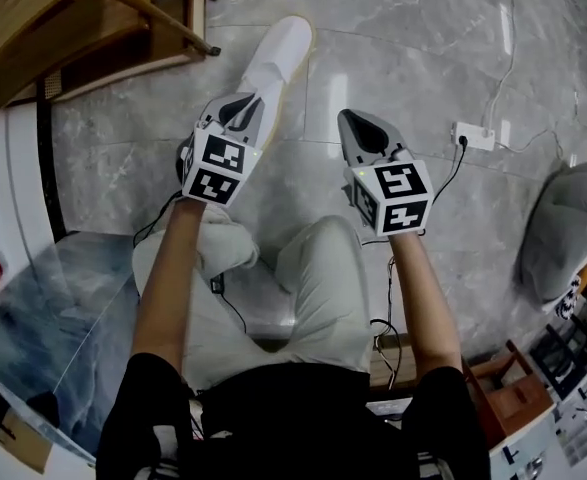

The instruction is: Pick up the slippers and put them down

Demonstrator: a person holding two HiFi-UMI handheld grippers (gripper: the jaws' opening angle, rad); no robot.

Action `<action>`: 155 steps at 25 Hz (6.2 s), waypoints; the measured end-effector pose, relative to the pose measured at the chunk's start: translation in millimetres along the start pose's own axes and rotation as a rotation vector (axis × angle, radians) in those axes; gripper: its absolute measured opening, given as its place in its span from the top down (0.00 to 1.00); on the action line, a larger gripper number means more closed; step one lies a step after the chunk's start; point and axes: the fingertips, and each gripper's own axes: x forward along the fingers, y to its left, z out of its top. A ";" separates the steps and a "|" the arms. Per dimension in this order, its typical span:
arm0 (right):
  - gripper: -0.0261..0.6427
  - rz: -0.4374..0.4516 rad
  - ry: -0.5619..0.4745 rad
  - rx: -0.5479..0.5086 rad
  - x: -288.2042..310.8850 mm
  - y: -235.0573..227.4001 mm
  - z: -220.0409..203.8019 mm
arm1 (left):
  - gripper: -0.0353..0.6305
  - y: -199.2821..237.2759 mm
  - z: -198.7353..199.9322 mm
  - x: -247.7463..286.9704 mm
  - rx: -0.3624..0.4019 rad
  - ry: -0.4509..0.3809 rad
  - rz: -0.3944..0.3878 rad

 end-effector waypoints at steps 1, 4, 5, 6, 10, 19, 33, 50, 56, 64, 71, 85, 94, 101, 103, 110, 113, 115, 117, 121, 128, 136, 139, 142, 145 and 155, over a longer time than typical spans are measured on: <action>0.96 -0.002 0.003 -0.004 7.4 -3.2 -9.1 | 0.92 -1.5 -7.3 9.2 0.001 0.000 -0.004; 0.96 -0.006 0.003 -0.017 28.2 -10.1 -33.8 | 0.92 -4.8 -28.6 33.7 -0.004 -0.002 -0.008; 0.96 -0.005 0.003 -0.021 34.8 -12.9 -41.8 | 0.92 -5.6 -33.9 41.8 -0.003 -0.006 -0.006; 0.96 -0.004 0.002 -0.026 41.2 -15.9 -49.6 | 0.92 -6.6 -37.9 49.8 0.001 -0.014 -0.004; 0.96 0.000 -0.008 -0.037 64.2 -27.6 -76.0 | 0.92 -14.6 -57.1 78.7 0.012 -0.025 -0.001; 0.96 0.013 -0.020 -0.066 112.4 -45.1 -112.3 | 0.92 -15.7 -100.2 125.8 -0.001 -0.017 0.012; 0.96 -0.015 0.011 -0.061 147.9 -72.0 -164.6 | 0.92 -30.1 -157.9 187.2 -0.009 0.033 -0.025; 0.96 -0.028 0.075 -0.048 167.2 -82.8 -213.4 | 0.92 -37.7 -216.1 236.2 -0.098 0.096 -0.035; 0.96 -0.026 0.096 -0.041 174.7 -81.5 -227.1 | 0.92 -38.2 -231.0 250.1 -0.127 0.115 -0.042; 0.96 -0.029 0.132 -0.031 178.9 -83.3 -246.2 | 0.92 -48.4 -254.7 255.1 -0.195 0.150 -0.073; 0.96 -0.027 0.155 -0.033 182.6 -80.5 -254.9 | 0.92 -51.2 -269.5 254.9 -0.239 0.172 -0.104; 0.96 -0.029 0.158 -0.030 186.8 -72.3 -252.2 | 0.92 -37.2 -259.8 240.5 -0.260 0.123 -0.105; 0.96 -0.058 0.144 0.021 181.5 -71.5 -238.4 | 0.92 -18.6 -235.4 227.0 -0.303 0.053 -0.113; 0.96 -0.073 0.169 0.034 165.0 -66.6 -211.0 | 0.93 -1.4 -198.7 185.9 -0.281 0.012 -0.139; 0.96 -0.085 0.186 0.039 156.9 -64.6 -199.7 | 0.93 4.2 -183.3 167.7 -0.289 -0.003 -0.147; 0.96 -0.083 0.213 0.026 104.3 -33.6 -135.4 | 0.94 7.5 -115.1 85.3 -0.299 -0.106 -0.191; 0.96 -0.081 0.213 0.033 78.7 -22.5 -104.8 | 0.94 9.0 -92.3 55.8 -0.343 -0.157 -0.199; 0.96 -0.078 0.218 0.037 59.4 -15.1 -87.3 | 0.94 10.4 -83.9 37.3 -0.352 -0.175 -0.190; 0.96 -0.077 0.229 0.033 39.4 -9.3 -73.8 | 0.94 9.3 -76.7 21.7 -0.329 -0.175 -0.187; 0.96 -0.073 0.255 0.017 0.9 1.2 -51.0 | 0.94 7.6 -52.5 -13.5 -0.326 -0.197 -0.167; 0.96 -0.071 0.246 0.019 -50.5 25.1 -10.2 | 0.94 4.5 -12.3 -78.6 -0.443 -0.226 -0.111; 0.96 -0.058 0.215 0.044 -124.8 45.4 49.8 | 0.94 -24.0 65.2 -157.5 -0.302 -0.188 -0.099; 0.96 -0.058 0.198 0.052 -152.6 49.6 77.4 | 0.94 -31.2 102.8 -187.2 -0.305 -0.197 -0.104; 0.96 -0.056 0.174 0.055 -181.0 52.2 108.1 | 0.94 -37.3 135.9 -219.2 -0.292 -0.196 -0.097; 0.96 -0.053 0.148 0.051 -210.3 51.7 140.3 | 0.94 -42.5 168.9 -250.6 -0.285 -0.193 -0.089; 0.96 -0.015 0.055 -0.009 -276.0 69.6 232.1 | 0.94 -45.1 268.4 -343.8 -0.250 -0.262 -0.030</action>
